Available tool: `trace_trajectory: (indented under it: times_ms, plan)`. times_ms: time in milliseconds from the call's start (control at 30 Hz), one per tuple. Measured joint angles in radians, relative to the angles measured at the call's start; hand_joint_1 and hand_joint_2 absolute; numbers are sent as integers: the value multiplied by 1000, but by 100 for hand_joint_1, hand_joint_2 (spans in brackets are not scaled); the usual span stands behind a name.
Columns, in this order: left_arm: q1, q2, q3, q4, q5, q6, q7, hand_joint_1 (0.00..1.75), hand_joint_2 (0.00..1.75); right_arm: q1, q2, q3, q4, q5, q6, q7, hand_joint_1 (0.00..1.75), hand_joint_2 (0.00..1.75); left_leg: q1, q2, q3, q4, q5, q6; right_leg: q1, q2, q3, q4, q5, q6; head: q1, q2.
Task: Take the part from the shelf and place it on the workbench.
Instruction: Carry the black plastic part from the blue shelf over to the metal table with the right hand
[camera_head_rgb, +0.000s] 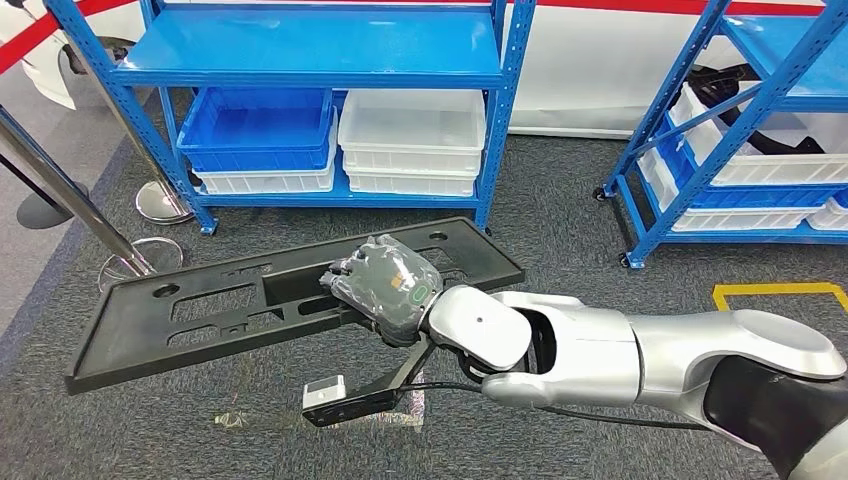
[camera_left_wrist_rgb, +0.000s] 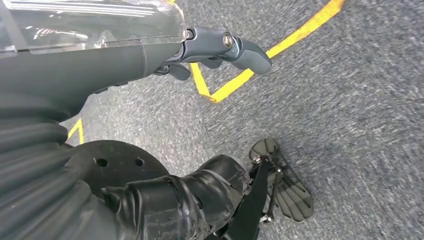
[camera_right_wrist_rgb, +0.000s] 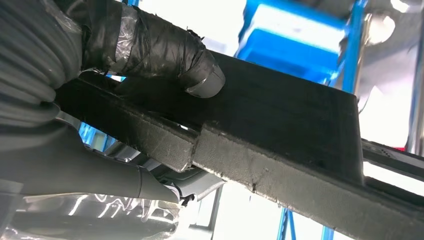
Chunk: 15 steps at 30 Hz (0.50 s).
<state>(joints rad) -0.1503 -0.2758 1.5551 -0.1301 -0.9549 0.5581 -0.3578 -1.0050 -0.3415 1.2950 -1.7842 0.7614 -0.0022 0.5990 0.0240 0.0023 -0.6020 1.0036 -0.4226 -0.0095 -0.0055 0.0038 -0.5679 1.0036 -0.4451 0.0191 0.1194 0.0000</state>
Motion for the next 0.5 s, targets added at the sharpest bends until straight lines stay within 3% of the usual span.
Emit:
trace_trajectory:
  times_ms: [133, 400, 467, 500]
  plan:
    - [0, 0, 0, 0, 4, 1, -1, 0, 175, -29, -4, 8, -1, -12, 11, -7, 175, 175, -2, 0, -1, 2, 0, 3, -3, 0, 4, -9, 4, 4, 0, 0]
    - [0, 0, 0, 0, 10, 14, -10, 0, 175, -33, -11, 18, -2, 39, -12, 13, 175, 175, -13, -1, -6, 13, -7, 26, -13, 0, 9, -16, 7, 26, 0, 0]
    - [0, 0, 0, 0, 11, 18, -11, 0, 175, -33, -16, 18, -2, 39, -13, 13, 175, 175, -9, 1, -2, 6, -3, 35, -17, -1, 2, -2, -5, 33, 0, 0]
    - [0, 0, 0, 0, 11, 19, -11, 0, 175, -33, -19, 17, -2, 39, -14, 14, 175, 175, -6, 2, 0, 1, -1, 40, -17, -1, -12, 29, -25, 35, 1, 0]
